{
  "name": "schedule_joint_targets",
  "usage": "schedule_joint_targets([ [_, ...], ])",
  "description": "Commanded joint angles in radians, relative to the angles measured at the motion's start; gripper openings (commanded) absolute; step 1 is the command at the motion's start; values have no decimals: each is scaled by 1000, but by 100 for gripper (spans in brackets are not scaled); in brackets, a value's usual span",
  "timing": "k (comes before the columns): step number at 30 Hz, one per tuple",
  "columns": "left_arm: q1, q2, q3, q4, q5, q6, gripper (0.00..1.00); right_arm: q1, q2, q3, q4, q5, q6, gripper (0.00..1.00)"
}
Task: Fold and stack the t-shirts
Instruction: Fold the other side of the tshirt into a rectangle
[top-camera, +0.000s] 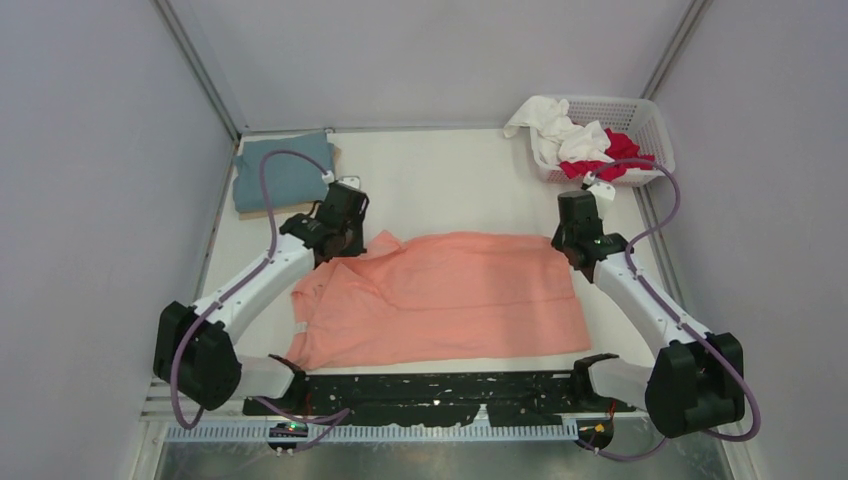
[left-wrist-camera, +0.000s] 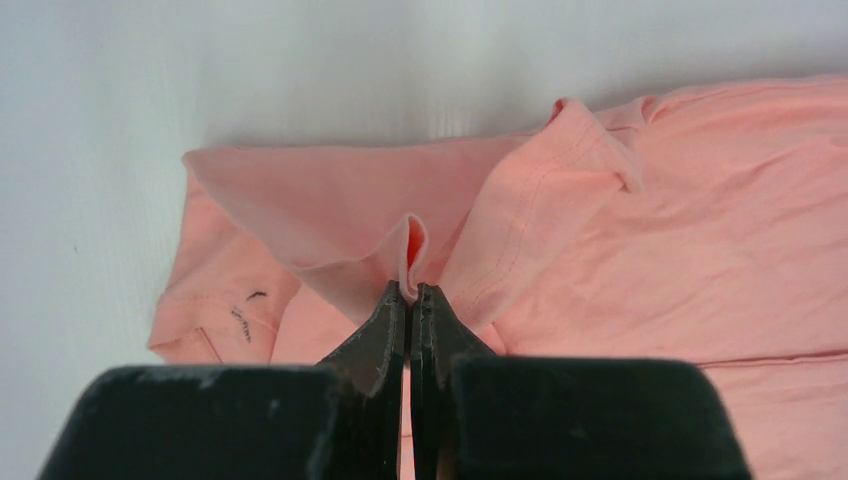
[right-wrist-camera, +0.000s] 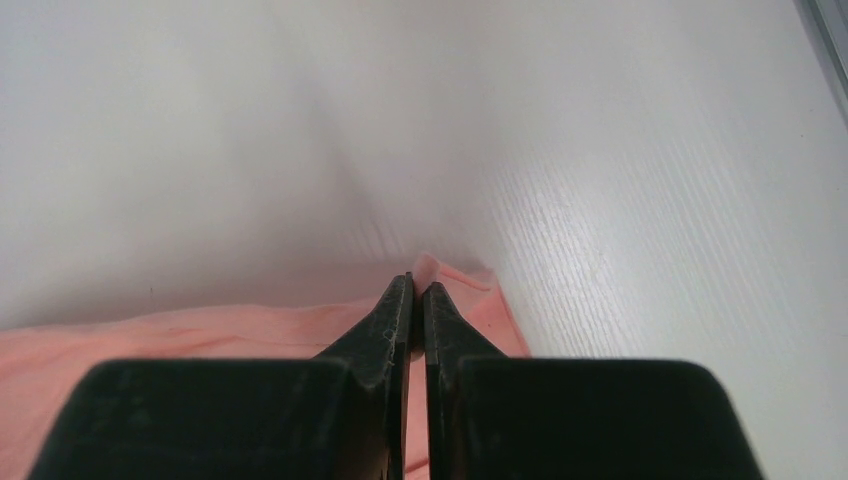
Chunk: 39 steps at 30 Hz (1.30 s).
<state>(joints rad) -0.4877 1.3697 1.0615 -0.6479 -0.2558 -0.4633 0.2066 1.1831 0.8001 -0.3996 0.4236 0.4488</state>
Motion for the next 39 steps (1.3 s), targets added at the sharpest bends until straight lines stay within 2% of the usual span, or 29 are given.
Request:
schedule_joint_targets([
  [1, -29, -120, -52, -1, -70, -20, 0, 4, -90, -17, -8, 35, -4, 6],
  [9, -91, -287, -162, -18, -98, -65, 0, 5, -152, -50, -38, 42, -11, 6],
  [18, -117, -393, -224, -57, -138, -109, 0, 5, -177, -57, -61, 64, -12, 6],
  [26, -158, -456, -228, -118, -143, -134, 0, 6, -168, -37, -72, 70, -14, 6],
  [33, -168, -480, -319, -104, -117, -181, 0, 5, -213, -98, -78, 50, -13, 6],
  [39, -179, -493, -391, -94, -80, -221, 0, 4, -177, -129, -102, 64, 3, 6],
])
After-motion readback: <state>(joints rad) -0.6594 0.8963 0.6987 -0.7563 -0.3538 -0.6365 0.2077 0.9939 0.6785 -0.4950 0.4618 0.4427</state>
